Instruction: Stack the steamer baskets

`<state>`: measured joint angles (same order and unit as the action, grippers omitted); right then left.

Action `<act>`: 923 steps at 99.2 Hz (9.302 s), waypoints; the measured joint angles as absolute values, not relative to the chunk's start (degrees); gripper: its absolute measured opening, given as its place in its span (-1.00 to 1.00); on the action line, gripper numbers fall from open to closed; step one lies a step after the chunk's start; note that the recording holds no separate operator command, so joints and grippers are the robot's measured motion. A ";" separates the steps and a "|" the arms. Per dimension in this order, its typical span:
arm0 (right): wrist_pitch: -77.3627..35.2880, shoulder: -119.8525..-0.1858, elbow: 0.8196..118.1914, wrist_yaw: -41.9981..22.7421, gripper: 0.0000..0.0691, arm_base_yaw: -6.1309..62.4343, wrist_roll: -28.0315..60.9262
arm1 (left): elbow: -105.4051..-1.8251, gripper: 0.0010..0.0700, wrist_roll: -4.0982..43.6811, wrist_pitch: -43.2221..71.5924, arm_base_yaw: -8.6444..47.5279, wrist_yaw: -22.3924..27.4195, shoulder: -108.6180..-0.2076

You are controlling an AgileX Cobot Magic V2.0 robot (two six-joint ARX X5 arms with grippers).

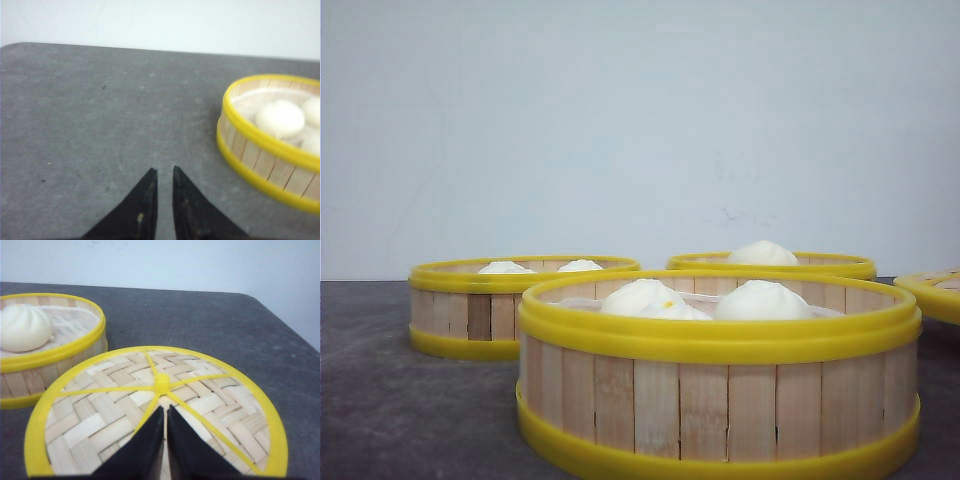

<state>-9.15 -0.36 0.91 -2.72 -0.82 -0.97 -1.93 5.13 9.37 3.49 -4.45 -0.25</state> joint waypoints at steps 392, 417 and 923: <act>-23.88 -33.91 46.87 4.99 0.22 3.86 -15.27 | -69.78 -0.94 12.01 38.33 21.21 12.16 -69.23; -23.84 -32.60 46.87 6.09 0.22 4.45 -15.44 | -69.76 -0.94 12.01 37.52 32.64 7.22 -74.06; -7.99 -100.03 66.15 4.40 -0.90 5.63 -26.28 | -48.36 -0.24 15.11 45.28 35.29 -6.52 -29.23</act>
<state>-7.99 -100.03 66.15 4.40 5.63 -26.28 -48.36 15.11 45.28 35.29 -6.52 -29.23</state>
